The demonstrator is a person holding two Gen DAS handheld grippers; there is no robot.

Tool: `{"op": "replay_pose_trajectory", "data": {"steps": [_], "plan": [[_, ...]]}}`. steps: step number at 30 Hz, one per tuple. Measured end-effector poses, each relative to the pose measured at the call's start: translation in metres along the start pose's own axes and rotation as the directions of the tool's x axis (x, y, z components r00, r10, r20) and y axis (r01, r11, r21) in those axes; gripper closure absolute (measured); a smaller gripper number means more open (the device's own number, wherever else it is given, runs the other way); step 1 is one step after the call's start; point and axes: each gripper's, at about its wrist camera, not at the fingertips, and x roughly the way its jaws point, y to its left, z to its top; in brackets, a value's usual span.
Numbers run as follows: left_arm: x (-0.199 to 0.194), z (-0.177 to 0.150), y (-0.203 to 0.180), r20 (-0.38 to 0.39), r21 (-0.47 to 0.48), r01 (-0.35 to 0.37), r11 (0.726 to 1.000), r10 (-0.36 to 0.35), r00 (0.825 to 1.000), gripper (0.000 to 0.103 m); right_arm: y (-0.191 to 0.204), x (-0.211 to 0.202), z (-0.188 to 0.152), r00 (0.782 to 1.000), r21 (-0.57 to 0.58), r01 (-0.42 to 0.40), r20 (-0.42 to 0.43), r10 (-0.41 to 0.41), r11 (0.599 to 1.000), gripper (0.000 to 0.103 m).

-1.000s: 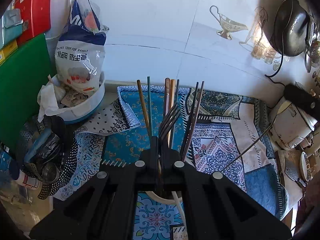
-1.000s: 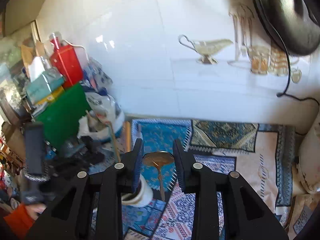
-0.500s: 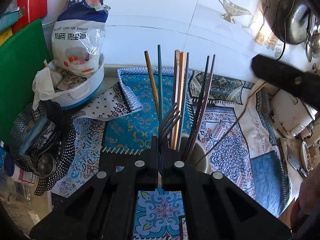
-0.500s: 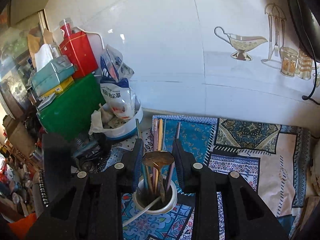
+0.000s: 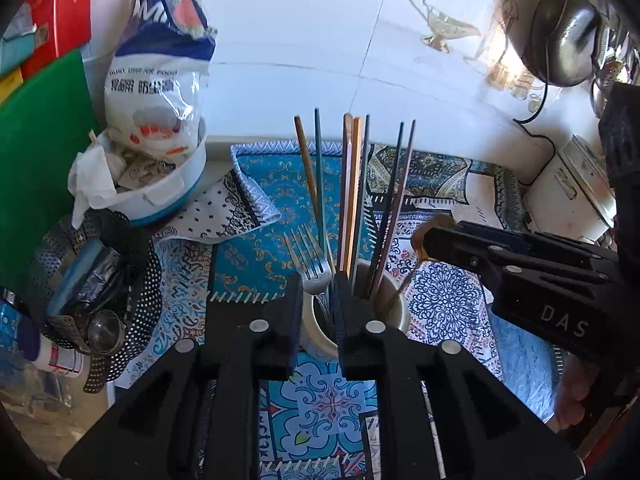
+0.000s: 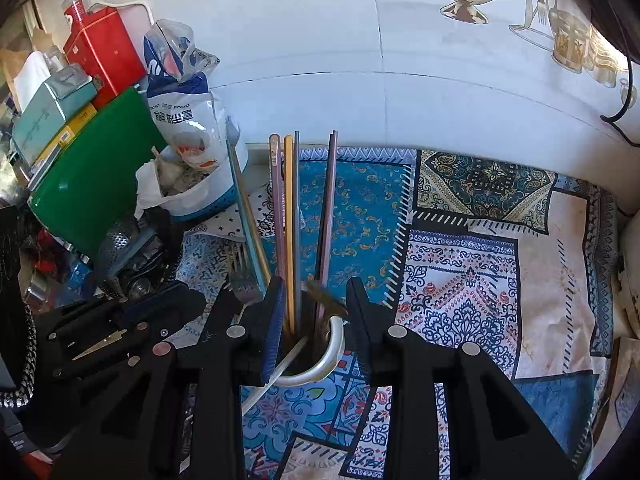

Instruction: Organize utensils

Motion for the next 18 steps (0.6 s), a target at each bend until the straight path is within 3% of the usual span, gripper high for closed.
{"op": "replay_pose_trajectory", "data": {"steps": [4,9,13,18], "plan": [[-0.033,0.002,-0.005,0.052,0.002,-0.007,1.000,0.007,0.999,0.088,0.005,-0.033,-0.001,0.999,-0.021,0.006,0.053,-0.005,1.000,0.072],[-0.090,0.001,-0.019,0.174,0.018,-0.020,1.000,0.016,0.985,0.078,0.012,-0.096,-0.008,0.982,-0.064,0.012,0.187,0.000,0.998,0.072],[-0.141,-0.007,-0.042,0.291,0.032,-0.032,0.999,0.021,0.956,0.074,0.016,-0.156,-0.023,0.949,-0.099,0.027,0.315,0.006,0.995,0.072],[-0.204,-0.023,-0.074,0.420,0.025,-0.033,0.999,0.020,0.907,0.067,0.017,-0.231,-0.053,0.882,-0.122,0.049,0.472,0.015,0.991,0.071]]}}
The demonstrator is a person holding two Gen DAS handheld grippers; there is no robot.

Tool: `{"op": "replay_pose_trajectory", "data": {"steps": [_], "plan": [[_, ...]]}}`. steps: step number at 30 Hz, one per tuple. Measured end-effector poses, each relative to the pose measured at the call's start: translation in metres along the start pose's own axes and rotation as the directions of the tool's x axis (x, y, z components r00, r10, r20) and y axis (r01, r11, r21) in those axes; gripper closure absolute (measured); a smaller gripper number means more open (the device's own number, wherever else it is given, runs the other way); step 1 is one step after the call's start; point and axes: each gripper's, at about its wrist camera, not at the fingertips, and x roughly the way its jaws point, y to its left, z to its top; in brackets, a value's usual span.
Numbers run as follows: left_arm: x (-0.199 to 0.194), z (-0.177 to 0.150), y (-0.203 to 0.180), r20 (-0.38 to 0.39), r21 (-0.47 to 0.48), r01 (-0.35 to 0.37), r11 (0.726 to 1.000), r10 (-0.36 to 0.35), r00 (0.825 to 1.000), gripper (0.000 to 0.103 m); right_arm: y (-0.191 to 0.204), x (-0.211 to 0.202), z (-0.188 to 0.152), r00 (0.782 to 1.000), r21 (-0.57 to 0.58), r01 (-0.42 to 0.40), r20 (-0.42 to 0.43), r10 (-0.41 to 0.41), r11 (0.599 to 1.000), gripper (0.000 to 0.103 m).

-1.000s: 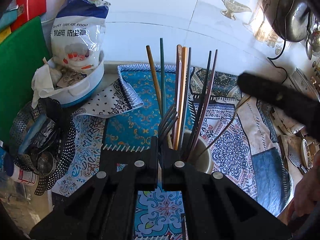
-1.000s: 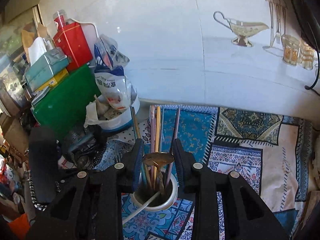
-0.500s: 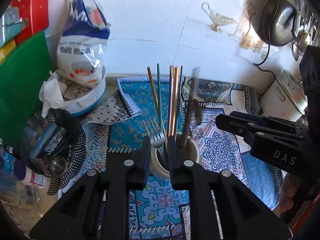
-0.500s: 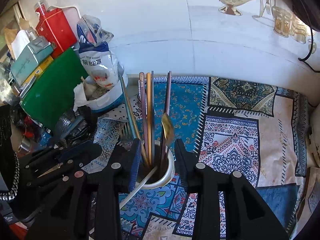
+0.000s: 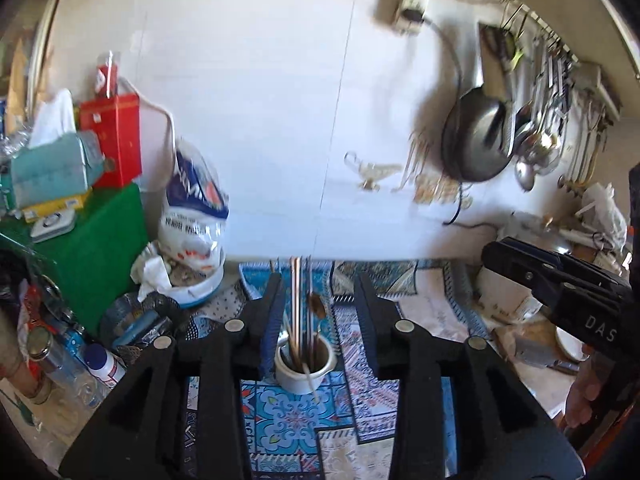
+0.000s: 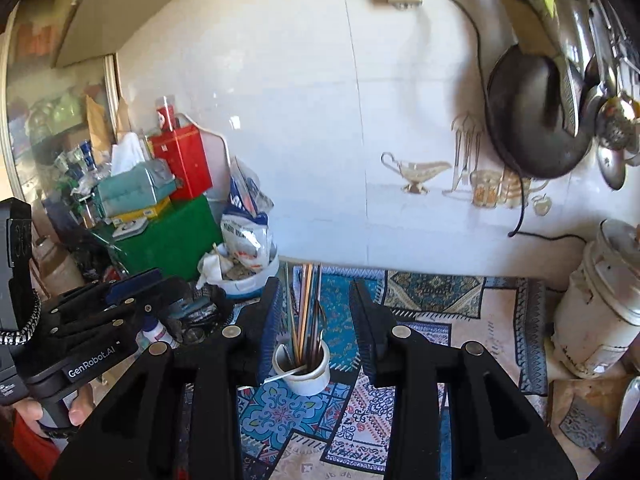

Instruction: Organize utensils

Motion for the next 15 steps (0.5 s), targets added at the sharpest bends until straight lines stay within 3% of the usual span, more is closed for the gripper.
{"op": "replay_pose_trajectory", "data": {"steps": [3,7,9,15], "plan": [[-0.037,0.000,-0.022,0.065,0.010,-0.016,1.000,0.016,0.998,0.064,0.000,-0.035,0.000,0.998,-0.009,0.001,0.065,0.000,1.000,0.067],[-0.081,-0.007,-0.045,0.148,0.033,-0.066,0.997,0.060,0.987,0.040,0.007,-0.074,-0.010,0.992,-0.039,0.020,0.124,-0.015,0.999,0.061],[-0.099,-0.012,-0.053,0.170,0.027,-0.079,0.997,0.073,0.983,0.033,0.008,-0.089,-0.016,0.989,-0.049,0.038,0.148,-0.030,0.998,0.048],[-0.135,-0.029,-0.063,0.197,-0.001,-0.103,0.995,0.101,0.975,0.009,0.012,-0.116,-0.032,0.981,-0.062,0.081,0.179,-0.069,0.995,0.021]]}}
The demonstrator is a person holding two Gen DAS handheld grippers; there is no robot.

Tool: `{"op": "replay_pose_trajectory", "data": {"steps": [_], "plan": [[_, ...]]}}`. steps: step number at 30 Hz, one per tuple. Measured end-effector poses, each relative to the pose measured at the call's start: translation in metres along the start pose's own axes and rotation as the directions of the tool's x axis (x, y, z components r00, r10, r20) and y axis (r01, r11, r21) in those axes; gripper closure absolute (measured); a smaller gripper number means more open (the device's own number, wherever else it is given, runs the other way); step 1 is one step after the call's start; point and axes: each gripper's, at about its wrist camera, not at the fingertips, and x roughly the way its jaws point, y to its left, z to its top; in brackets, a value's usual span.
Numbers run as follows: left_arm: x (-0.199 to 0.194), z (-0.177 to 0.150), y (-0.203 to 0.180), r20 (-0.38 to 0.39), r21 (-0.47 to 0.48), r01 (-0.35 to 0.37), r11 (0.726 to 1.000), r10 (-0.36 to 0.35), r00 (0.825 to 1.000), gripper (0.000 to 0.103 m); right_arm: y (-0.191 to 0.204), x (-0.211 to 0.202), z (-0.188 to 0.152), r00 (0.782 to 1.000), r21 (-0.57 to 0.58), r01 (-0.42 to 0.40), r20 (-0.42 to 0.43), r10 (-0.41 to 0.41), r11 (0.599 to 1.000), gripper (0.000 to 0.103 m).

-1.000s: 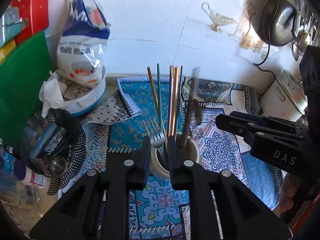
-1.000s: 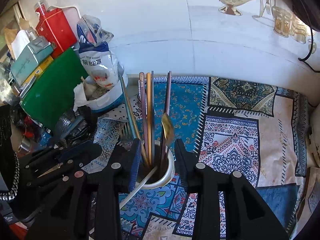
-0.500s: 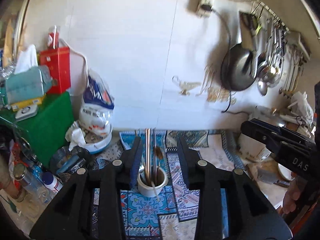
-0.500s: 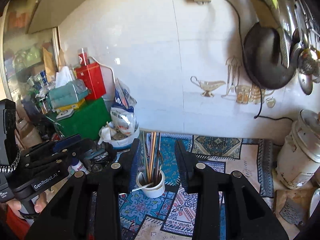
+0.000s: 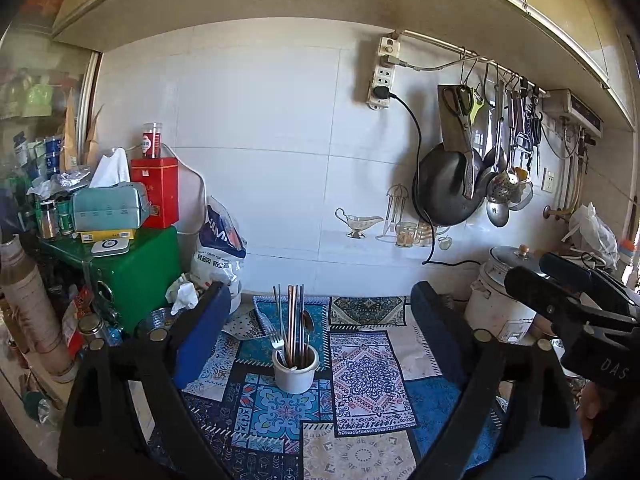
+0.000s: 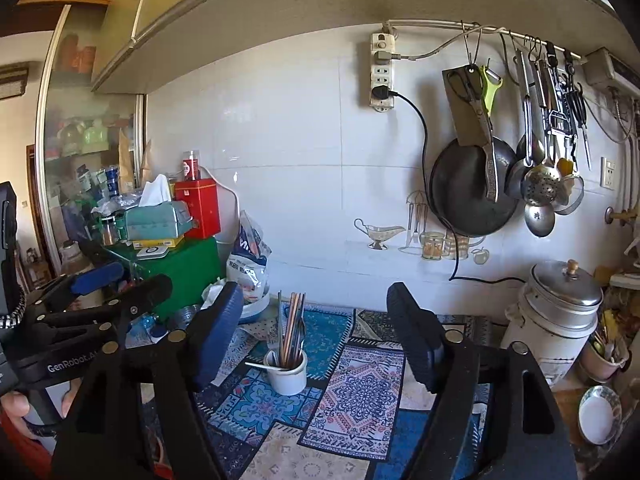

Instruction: Organize utensils

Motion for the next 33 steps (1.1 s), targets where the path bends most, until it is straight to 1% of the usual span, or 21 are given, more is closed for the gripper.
{"op": "replay_pose_trajectory", "data": {"steps": [1,3,5,6,9,17,27,33], "plan": [[-0.004,-0.001,-0.001,0.005,0.005,-0.012,1.000,0.012,1.000,0.007,0.000,-0.005,-0.002,1.000,0.002,0.004,0.002,-0.004,1.000,0.019],[-0.012,-0.004,-0.004,0.014,0.015,-0.037,0.999,0.037,0.999,0.004,0.000,-0.010,-0.006,1.000,0.010,0.023,0.005,-0.024,1.000,0.009],[-0.019,-0.007,-0.005,0.020,0.015,-0.050,0.999,0.050,0.999,0.003,0.000,-0.016,-0.010,0.999,0.014,0.050,0.013,-0.051,0.999,0.003],[-0.022,-0.008,-0.005,0.019,0.012,-0.048,0.999,0.048,0.999,0.003,0.000,-0.017,-0.011,0.998,0.013,0.062,0.016,-0.063,0.998,0.003],[-0.029,-0.012,-0.007,0.016,0.000,-0.038,0.999,0.038,0.999,0.003,0.001,-0.021,-0.015,0.997,0.012,0.072,0.009,-0.072,0.997,0.003],[-0.038,-0.019,-0.010,0.014,0.003,-0.054,0.999,0.054,0.998,0.003,0.004,-0.025,-0.022,0.998,0.027,0.060,-0.022,-0.059,0.998,0.002],[-0.033,-0.022,-0.012,0.000,0.011,-0.057,0.998,0.057,0.998,0.003,0.004,-0.027,-0.021,0.998,0.032,0.065,-0.027,-0.064,0.997,0.002],[-0.027,-0.023,-0.012,-0.013,0.011,-0.044,0.999,0.045,0.999,0.003,0.005,-0.027,-0.020,0.998,0.040,0.063,-0.027,-0.062,0.997,0.002]]}}
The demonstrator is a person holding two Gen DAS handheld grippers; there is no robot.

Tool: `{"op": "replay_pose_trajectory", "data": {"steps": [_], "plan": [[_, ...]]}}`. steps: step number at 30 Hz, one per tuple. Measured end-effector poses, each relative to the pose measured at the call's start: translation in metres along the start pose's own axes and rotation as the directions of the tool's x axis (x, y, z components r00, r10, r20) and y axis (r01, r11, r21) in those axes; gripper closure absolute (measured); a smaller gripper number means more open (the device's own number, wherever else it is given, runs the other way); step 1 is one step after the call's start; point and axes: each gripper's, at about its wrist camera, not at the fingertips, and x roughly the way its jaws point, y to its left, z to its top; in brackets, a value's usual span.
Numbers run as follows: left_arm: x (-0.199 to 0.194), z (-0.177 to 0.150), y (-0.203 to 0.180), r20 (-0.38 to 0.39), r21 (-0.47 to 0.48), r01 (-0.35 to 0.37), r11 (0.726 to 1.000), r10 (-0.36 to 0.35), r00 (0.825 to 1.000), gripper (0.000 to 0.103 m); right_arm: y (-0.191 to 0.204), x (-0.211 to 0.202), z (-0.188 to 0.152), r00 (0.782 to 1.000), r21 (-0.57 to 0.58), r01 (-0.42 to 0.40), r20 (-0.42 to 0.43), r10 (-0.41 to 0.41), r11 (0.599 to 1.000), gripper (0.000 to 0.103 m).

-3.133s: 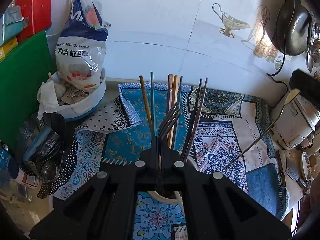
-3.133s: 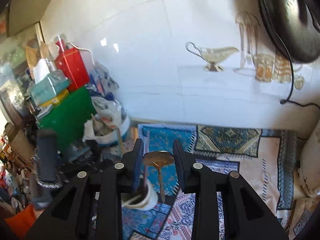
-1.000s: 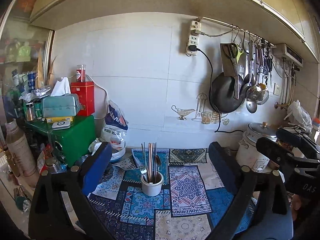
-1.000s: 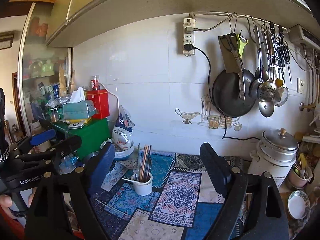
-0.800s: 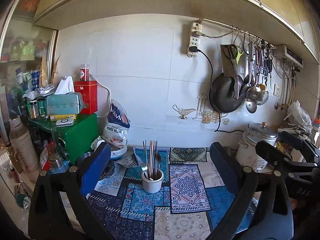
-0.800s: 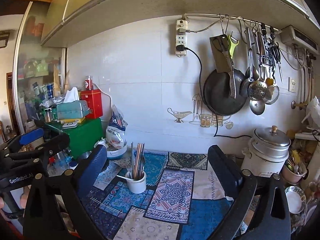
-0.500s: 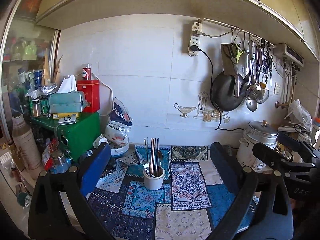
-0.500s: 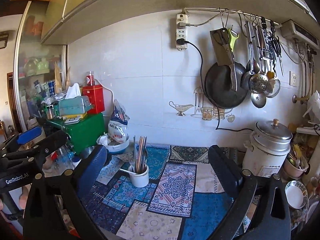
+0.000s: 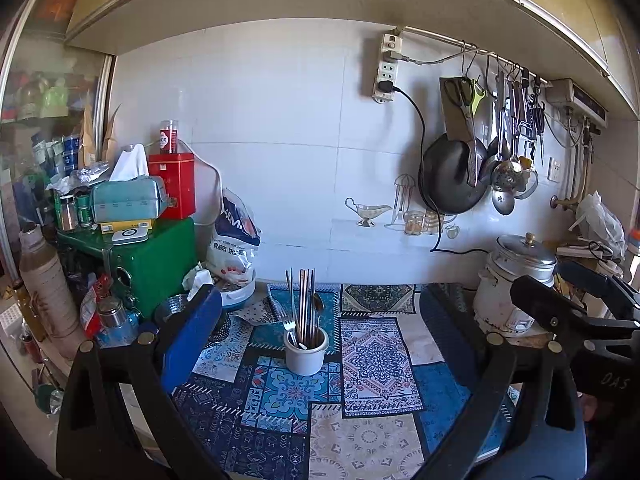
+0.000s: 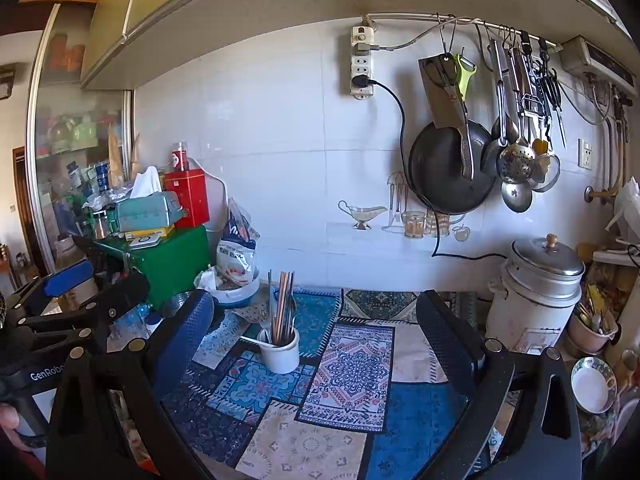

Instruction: Organize utensils

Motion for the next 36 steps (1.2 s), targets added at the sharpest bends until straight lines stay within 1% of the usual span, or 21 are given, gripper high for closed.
{"op": "replay_pose_trajectory", "data": {"steps": [23,31,36], "plan": [[0.0077,0.0022,0.0064,-0.014,-0.016,0.003,1.000,-0.003,1.000,0.003,0.0050,0.0084,0.0034,1.000,0.016,-0.004,-0.007,0.004,1.000,0.002],[0.0072,0.0042,0.0074,-0.002,-0.026,-0.003,1.000,0.003,1.000,0.003,0.0046,0.0095,0.0031,1.000,0.019,-0.005,-0.009,0.005,1.000,0.002],[0.0088,0.0057,0.0083,-0.005,-0.037,0.011,0.999,-0.011,1.000,0.003,0.0032,0.0098,0.0037,1.000,0.021,0.000,-0.006,0.000,1.000,0.002]]}}
